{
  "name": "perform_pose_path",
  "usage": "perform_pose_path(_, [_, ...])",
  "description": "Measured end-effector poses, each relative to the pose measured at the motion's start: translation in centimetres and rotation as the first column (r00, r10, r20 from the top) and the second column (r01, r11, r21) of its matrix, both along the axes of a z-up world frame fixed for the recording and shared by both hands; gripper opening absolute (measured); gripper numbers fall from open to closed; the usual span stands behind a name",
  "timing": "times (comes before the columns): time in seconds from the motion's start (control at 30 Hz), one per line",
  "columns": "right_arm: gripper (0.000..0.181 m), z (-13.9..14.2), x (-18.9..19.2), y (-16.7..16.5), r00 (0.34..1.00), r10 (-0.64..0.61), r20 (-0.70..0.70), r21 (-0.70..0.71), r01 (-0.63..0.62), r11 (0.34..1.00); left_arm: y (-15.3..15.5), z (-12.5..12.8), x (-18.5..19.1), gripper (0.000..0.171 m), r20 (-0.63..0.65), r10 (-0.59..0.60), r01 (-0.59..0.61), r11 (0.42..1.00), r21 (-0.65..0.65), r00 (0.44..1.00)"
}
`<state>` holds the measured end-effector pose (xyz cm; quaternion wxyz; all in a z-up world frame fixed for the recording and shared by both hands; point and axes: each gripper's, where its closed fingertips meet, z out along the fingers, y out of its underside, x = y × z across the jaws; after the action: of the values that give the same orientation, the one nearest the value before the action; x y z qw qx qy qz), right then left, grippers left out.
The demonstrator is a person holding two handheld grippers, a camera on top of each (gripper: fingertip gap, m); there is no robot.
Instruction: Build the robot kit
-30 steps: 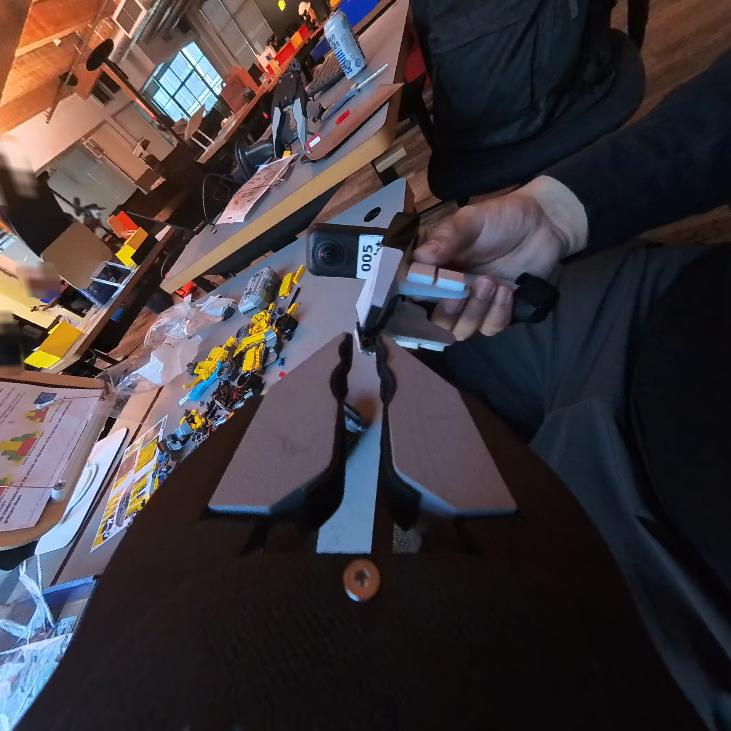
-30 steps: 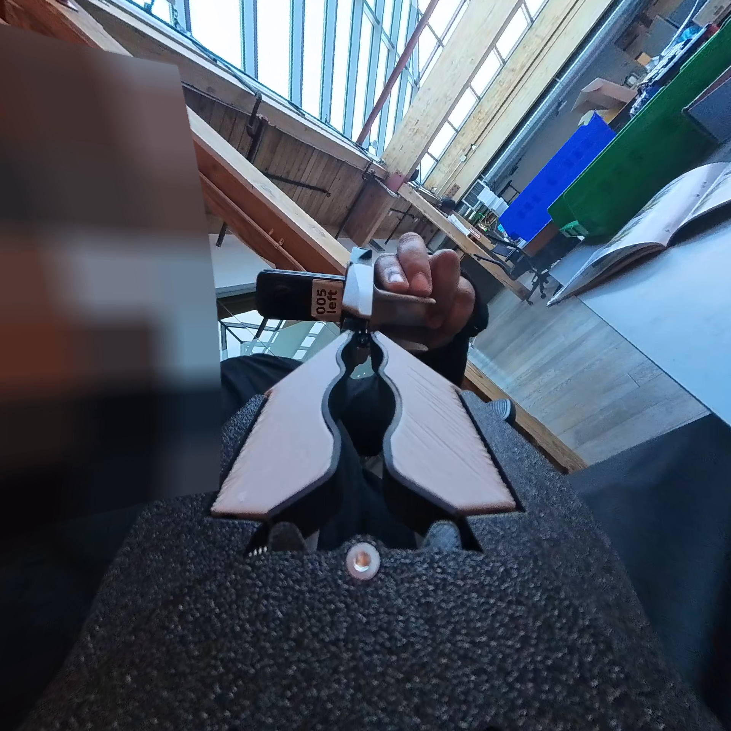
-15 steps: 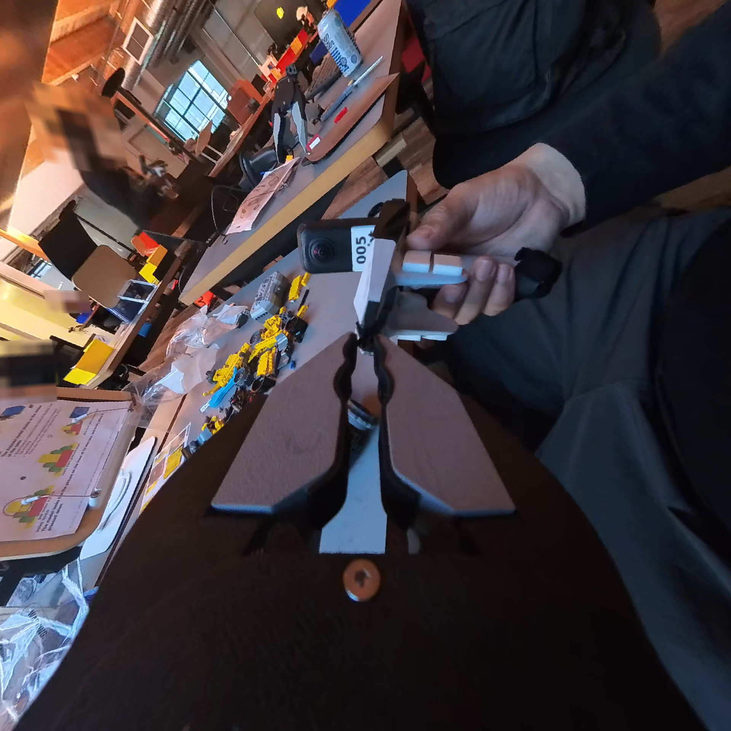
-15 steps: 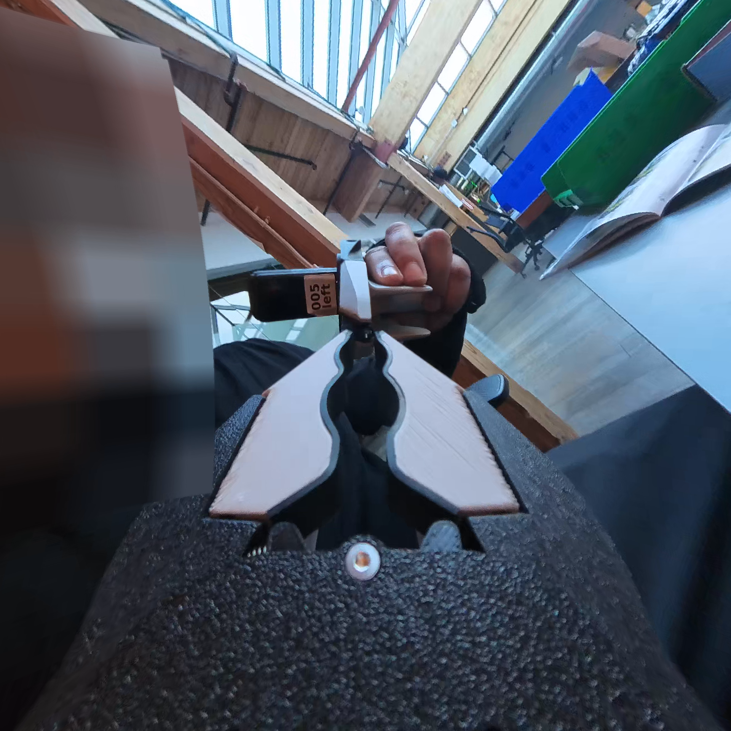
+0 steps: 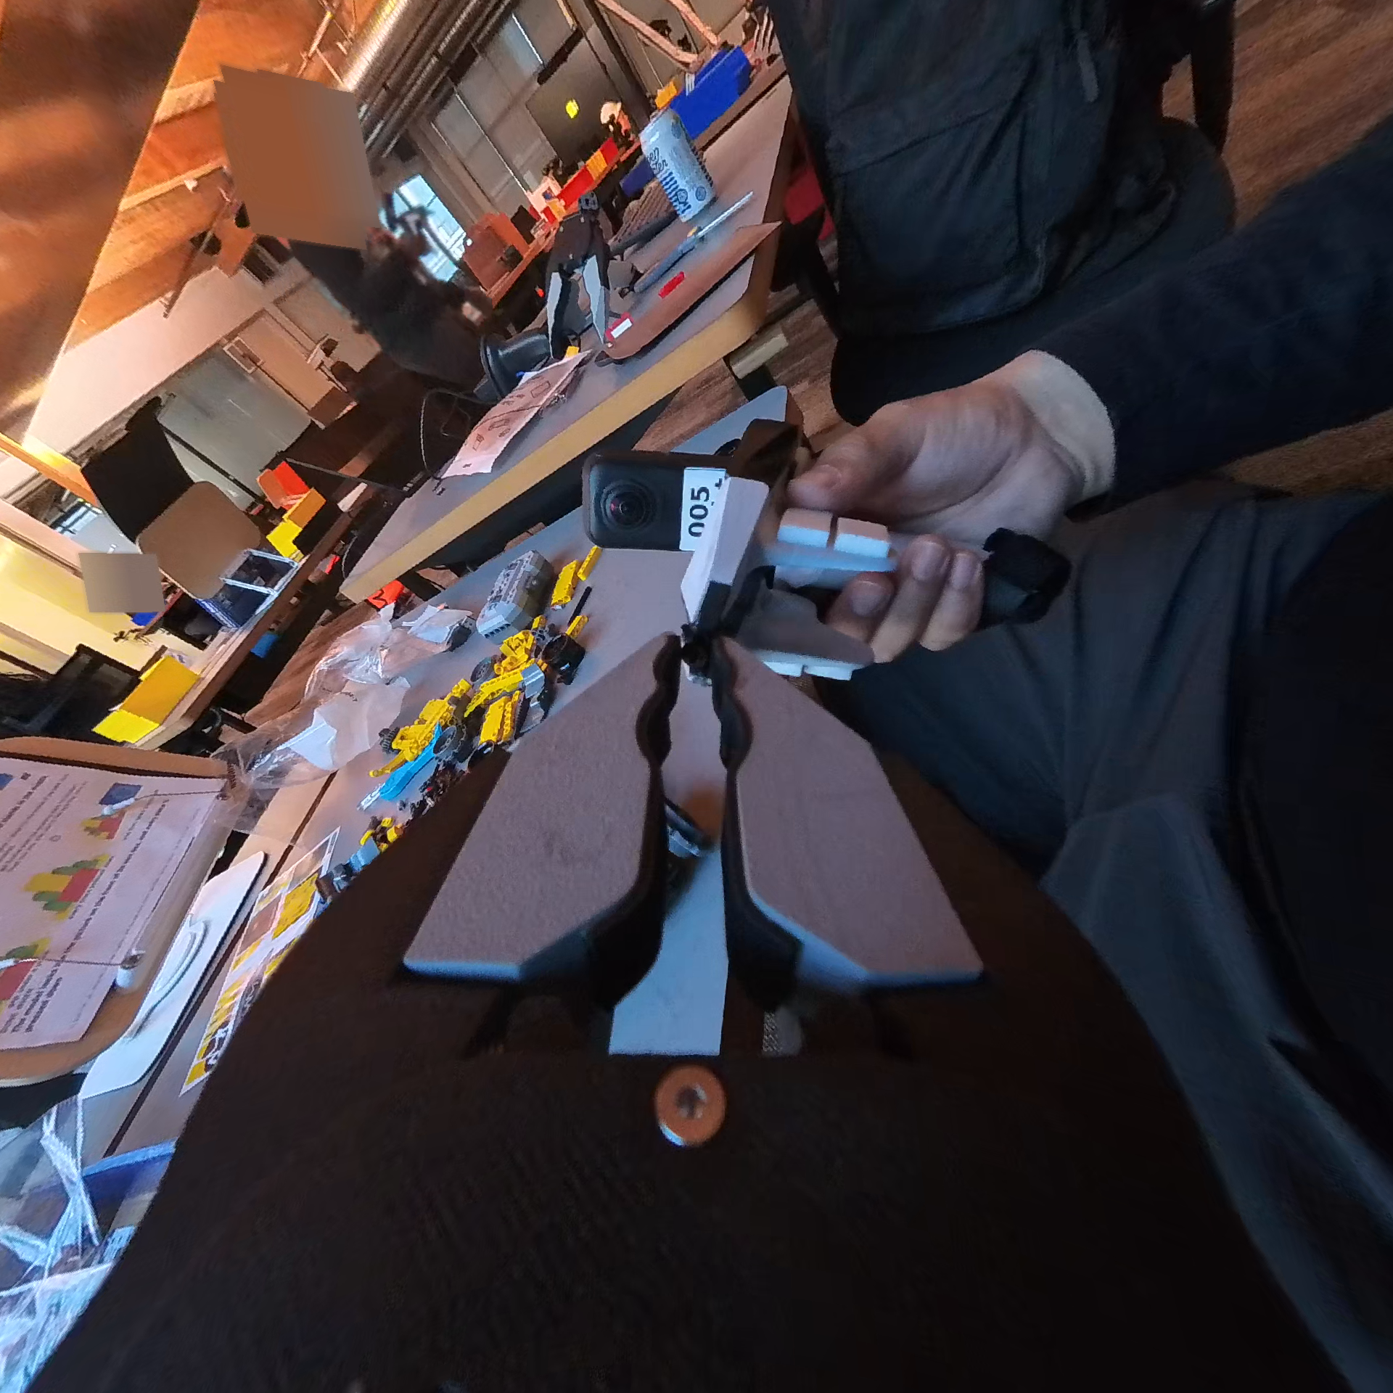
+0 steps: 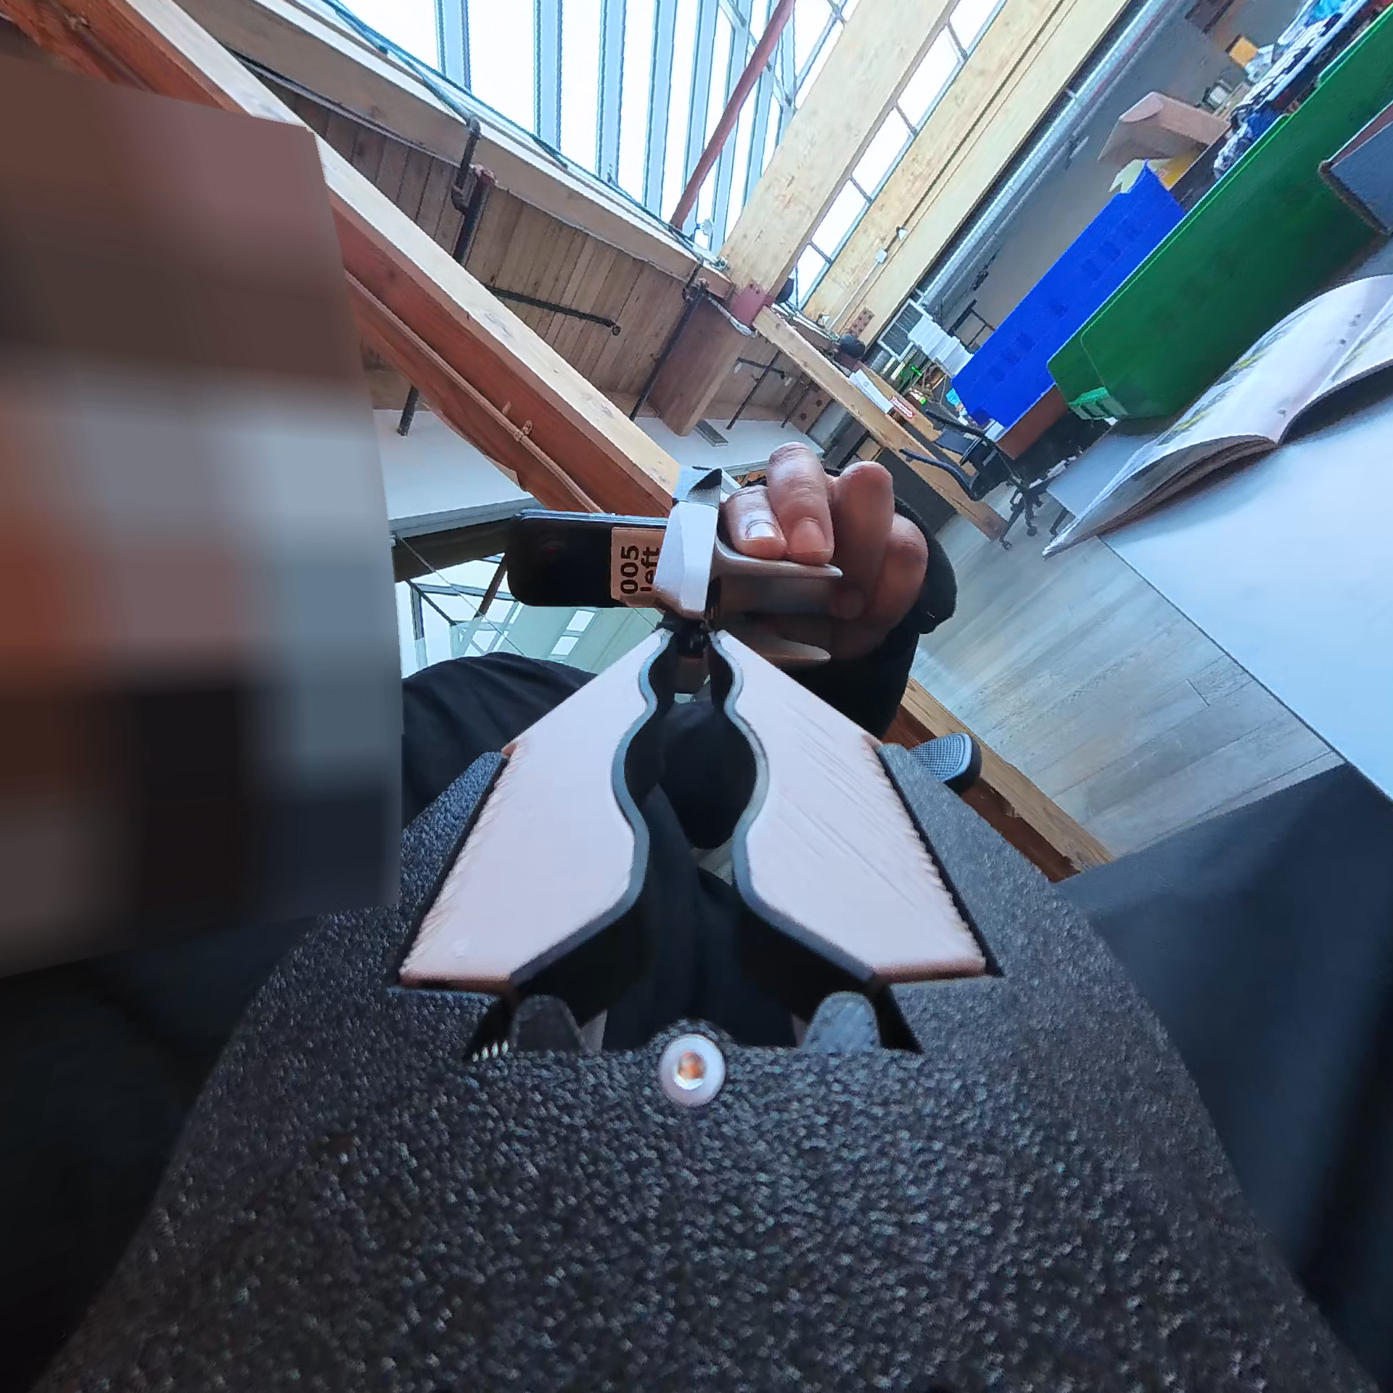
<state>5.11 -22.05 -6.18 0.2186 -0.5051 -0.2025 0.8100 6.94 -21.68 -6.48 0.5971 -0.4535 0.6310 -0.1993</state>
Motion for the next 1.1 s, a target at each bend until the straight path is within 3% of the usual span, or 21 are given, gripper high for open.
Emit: perform_pose_path(1.1, [0.009, -0.35, -0.1, 0.23, 0.999, -0.009, 0.033, 0.0, 0.009, 1.0, 0.41, -0.45, -0.12, 0.005, -0.032, 0.027, -0.026, 0.999, 0.02, 0.999])
